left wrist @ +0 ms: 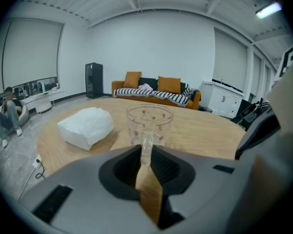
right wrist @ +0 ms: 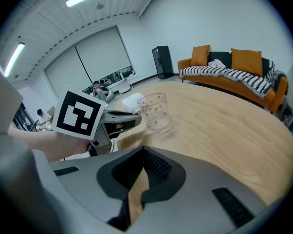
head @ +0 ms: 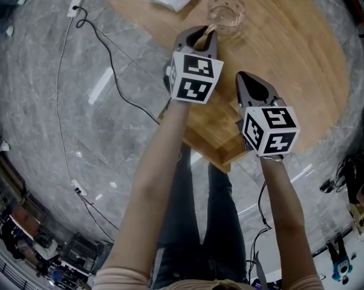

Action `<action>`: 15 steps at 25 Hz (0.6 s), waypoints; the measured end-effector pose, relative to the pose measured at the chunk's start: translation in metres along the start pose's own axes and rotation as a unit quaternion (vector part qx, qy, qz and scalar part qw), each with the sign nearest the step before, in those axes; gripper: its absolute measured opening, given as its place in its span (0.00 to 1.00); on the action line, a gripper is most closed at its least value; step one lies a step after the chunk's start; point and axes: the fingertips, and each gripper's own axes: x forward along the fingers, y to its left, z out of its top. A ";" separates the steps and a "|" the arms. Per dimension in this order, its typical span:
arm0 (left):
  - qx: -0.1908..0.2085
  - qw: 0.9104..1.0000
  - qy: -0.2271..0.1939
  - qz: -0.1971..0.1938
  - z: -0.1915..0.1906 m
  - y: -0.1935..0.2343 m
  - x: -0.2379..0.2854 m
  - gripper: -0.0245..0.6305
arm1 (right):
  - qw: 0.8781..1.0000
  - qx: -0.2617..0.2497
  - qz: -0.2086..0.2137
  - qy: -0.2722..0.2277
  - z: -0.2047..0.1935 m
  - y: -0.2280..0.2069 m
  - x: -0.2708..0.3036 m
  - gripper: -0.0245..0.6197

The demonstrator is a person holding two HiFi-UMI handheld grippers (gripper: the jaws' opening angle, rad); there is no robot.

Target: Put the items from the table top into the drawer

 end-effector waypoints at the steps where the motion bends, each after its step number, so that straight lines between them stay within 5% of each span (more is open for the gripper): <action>1: -0.001 1.000 -0.003 0.002 0.000 0.001 -0.001 0.13 | 1.000 0.000 0.000 0.001 -0.001 0.000 0.001 0.05; 15: -0.011 0.999 -0.042 0.029 0.006 0.005 -0.040 0.13 | 1.000 -0.005 -0.008 -0.006 0.000 0.002 -0.007 0.05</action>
